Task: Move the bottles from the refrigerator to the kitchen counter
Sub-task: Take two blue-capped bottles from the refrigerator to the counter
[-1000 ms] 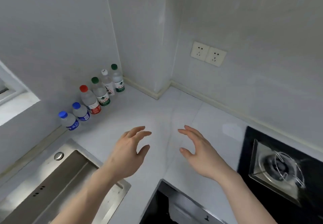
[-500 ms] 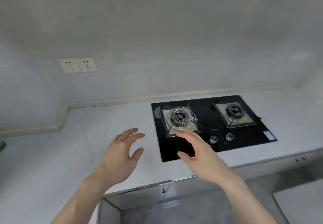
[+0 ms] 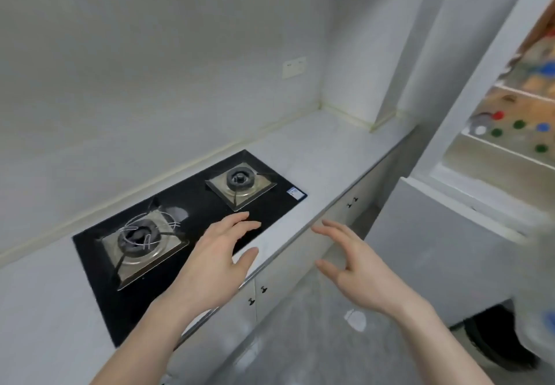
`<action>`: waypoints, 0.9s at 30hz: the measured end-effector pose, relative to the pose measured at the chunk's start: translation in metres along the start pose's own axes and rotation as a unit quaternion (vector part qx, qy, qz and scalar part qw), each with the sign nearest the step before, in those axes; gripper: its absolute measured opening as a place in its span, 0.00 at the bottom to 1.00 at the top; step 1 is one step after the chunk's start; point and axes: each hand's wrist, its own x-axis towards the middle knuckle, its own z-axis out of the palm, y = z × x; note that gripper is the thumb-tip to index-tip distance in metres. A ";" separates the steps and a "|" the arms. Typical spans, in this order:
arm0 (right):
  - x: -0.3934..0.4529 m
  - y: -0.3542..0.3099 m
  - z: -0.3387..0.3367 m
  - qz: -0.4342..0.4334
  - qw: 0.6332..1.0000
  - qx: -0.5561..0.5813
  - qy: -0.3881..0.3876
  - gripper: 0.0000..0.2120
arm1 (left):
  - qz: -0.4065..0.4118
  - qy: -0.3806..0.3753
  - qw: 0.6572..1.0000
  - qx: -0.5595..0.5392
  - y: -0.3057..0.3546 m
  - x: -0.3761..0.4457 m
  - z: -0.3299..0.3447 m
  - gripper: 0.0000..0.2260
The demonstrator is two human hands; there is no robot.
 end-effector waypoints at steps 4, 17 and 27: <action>-0.024 0.055 -0.043 0.042 0.997 0.006 0.059 0.25 | 0.071 -0.048 0.996 0.001 0.060 0.049 0.043 0.19; -0.128 0.159 -0.124 0.252 0.932 0.035 0.259 0.24 | 0.291 -0.202 0.935 -0.029 0.211 0.169 0.164 0.18; -0.116 0.206 -0.170 0.364 0.841 0.011 0.401 0.24 | 0.396 -0.282 0.873 -0.029 0.266 0.270 0.228 0.18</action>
